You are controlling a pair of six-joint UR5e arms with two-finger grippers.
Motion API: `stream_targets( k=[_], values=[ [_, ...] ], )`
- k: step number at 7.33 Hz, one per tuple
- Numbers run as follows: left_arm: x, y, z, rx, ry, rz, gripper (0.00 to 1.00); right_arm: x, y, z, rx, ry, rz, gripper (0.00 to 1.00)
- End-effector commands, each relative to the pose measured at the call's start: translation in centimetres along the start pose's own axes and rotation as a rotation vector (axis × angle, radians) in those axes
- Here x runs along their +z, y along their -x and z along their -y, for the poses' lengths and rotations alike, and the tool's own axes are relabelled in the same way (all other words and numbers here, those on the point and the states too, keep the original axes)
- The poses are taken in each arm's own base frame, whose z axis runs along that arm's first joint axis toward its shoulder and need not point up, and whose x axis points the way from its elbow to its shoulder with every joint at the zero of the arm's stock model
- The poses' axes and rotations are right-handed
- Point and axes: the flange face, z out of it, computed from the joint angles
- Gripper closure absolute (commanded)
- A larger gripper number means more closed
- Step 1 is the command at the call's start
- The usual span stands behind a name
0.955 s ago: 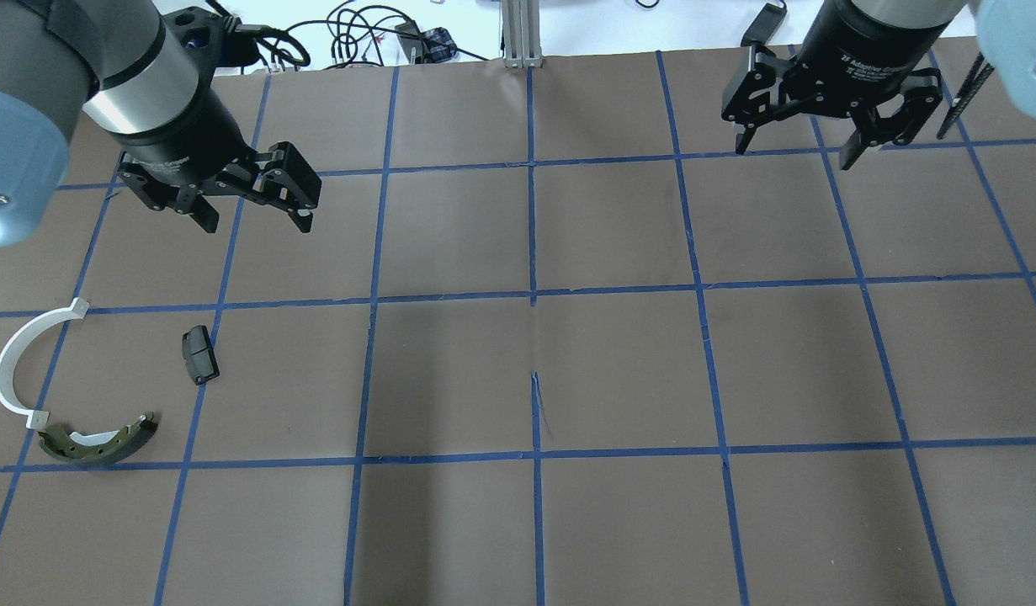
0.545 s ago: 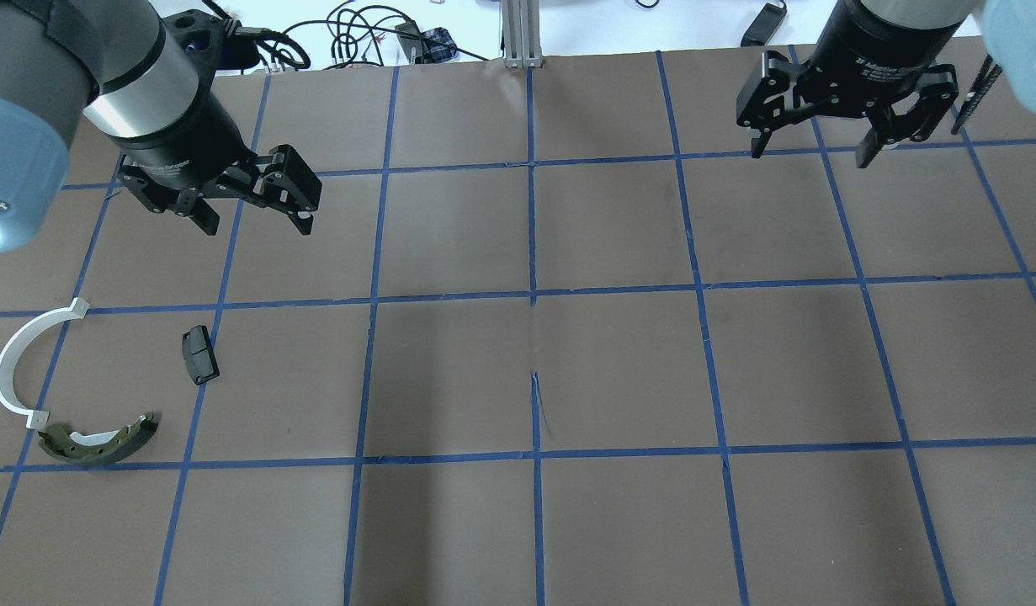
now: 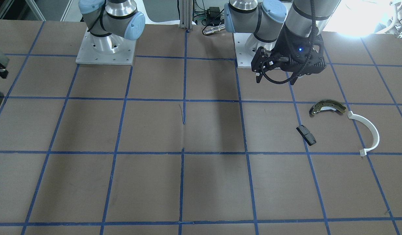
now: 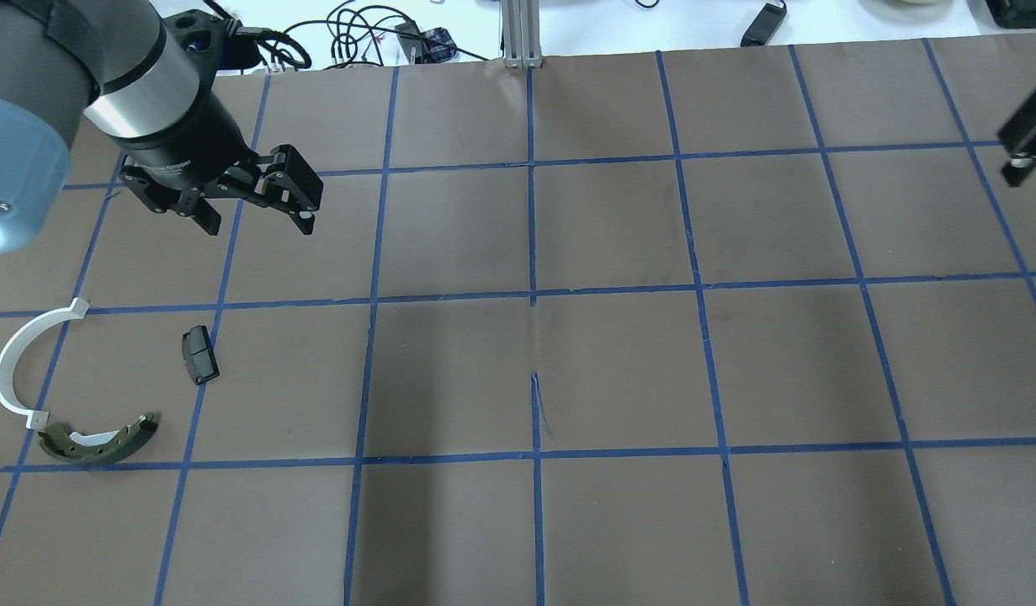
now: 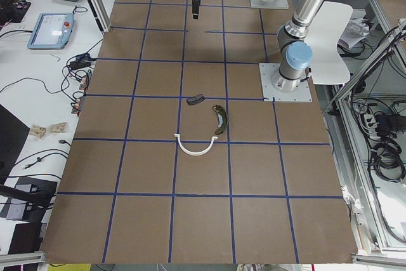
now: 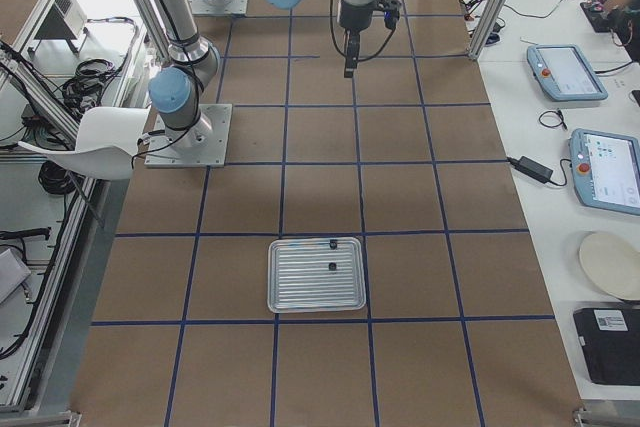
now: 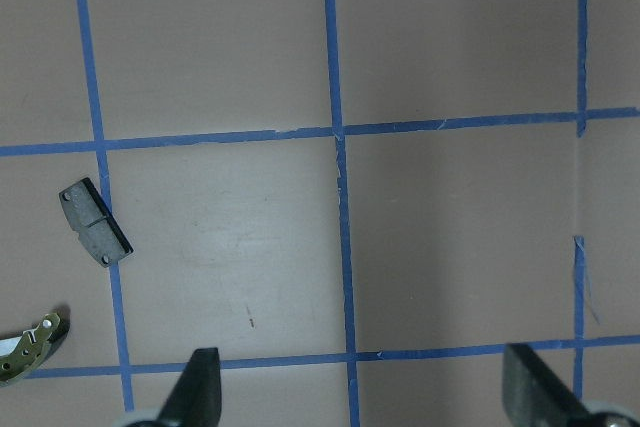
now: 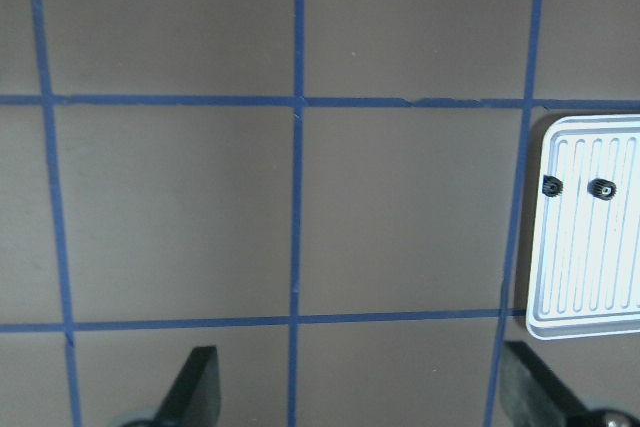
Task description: Place bearing gear from tray to pile
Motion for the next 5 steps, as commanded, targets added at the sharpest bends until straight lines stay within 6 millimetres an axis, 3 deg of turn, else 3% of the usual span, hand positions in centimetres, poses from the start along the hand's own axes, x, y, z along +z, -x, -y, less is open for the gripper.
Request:
stream_targets(
  k=[1,2,3,4,5],
  values=[
    [0.0,-0.1,0.3,0.001,0.000,-0.003,0.00,6.5,-15.6,-2.0,-0.118,-0.009,0.000,0.00],
    [0.2,0.0,0.0,0.000,0.003,-0.001,0.00,10.8,-20.7,-1.1,-0.222,-0.022,-0.038,0.00],
    [0.3,-0.1,0.1,0.003,0.005,-0.001,0.00,16.6,-24.3,0.1,-0.221,-0.016,-0.019,0.00],
    [0.2,-0.1,0.1,0.003,0.003,-0.001,0.00,21.9,-26.9,0.6,-0.197,-0.011,0.007,0.00],
    [0.2,-0.1,0.1,0.003,0.005,-0.001,0.00,25.3,-28.1,1.5,-0.205,-0.017,-0.005,0.05]
  ],
)
